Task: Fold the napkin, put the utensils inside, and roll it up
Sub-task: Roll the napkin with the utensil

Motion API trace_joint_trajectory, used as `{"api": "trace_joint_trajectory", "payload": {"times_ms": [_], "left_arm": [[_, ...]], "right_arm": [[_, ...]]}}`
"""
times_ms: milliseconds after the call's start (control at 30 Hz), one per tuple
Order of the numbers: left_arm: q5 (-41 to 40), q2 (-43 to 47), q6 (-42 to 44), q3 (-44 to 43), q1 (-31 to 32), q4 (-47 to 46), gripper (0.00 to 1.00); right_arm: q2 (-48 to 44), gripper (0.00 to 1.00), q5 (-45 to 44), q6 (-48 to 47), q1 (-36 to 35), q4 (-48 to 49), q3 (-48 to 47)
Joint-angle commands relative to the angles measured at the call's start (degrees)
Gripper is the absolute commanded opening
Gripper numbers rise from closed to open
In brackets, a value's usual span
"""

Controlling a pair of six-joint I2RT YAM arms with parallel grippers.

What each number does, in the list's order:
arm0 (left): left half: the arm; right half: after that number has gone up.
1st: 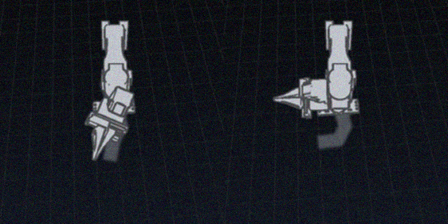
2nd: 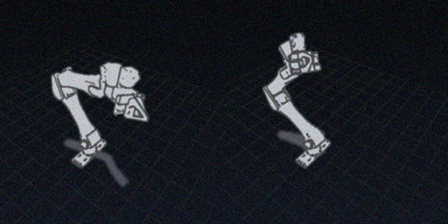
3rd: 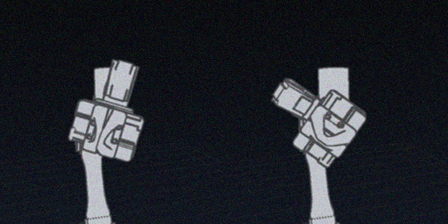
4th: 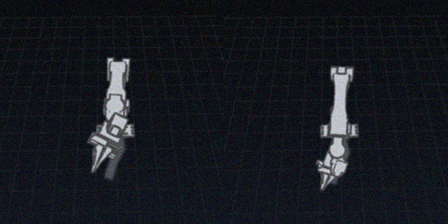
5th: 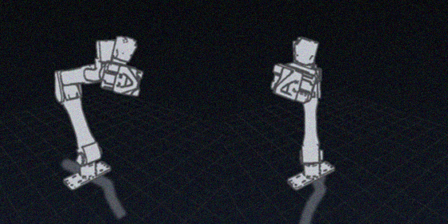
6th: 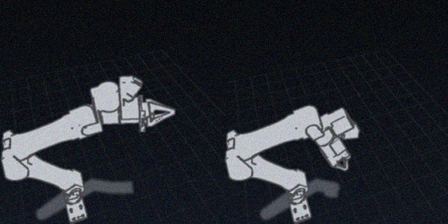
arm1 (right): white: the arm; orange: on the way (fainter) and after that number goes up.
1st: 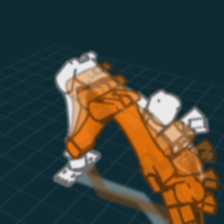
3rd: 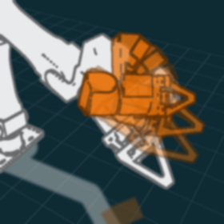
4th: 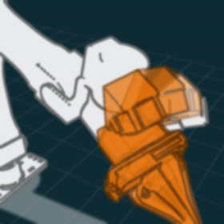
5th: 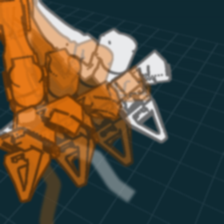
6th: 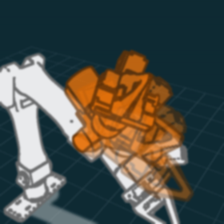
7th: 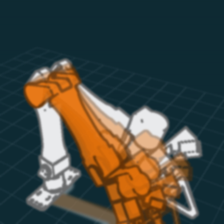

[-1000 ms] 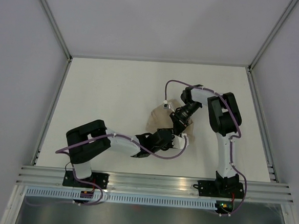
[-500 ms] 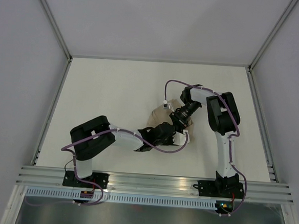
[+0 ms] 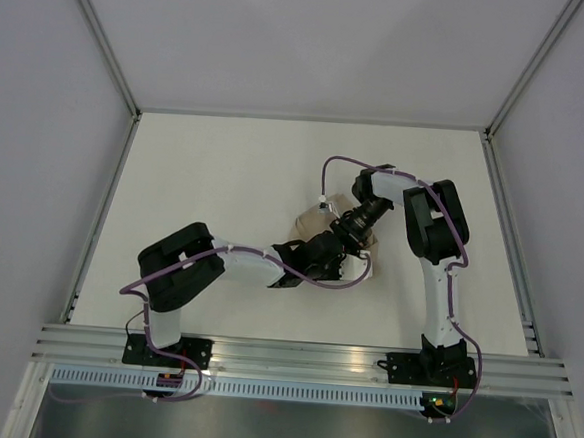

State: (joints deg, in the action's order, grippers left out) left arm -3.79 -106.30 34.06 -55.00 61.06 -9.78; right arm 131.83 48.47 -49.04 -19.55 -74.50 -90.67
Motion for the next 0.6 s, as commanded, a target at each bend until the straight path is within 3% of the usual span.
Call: {"api": "trace_joint_trajectory", "payload": {"times_ms": [0, 100, 400, 567], "left_arm": [[3.52, -1.28, -5.83, -2.39, -0.68, 5.12, 0.02], [6.59, -0.84, -8.48, -3.26, -0.68, 6.79, 0.02], [12.04, -3.3, -14.2, -5.46, -1.47, 9.43, 0.02], [16.09, -3.65, -17.79, -5.82, -4.01, 9.43, 0.02]], "right_arm": [[0.36, 0.42, -12.26, -0.1, -0.14, 14.2, 0.94], [-2.27, 0.51, -12.61, 2.36, -0.05, 16.57, 1.46], [-15.8, 0.57, -15.68, 17.18, 1.79, 34.14, 9.63], [-24.05, 0.57, -14.9, 26.08, 6.97, 45.2, 14.98]]}}
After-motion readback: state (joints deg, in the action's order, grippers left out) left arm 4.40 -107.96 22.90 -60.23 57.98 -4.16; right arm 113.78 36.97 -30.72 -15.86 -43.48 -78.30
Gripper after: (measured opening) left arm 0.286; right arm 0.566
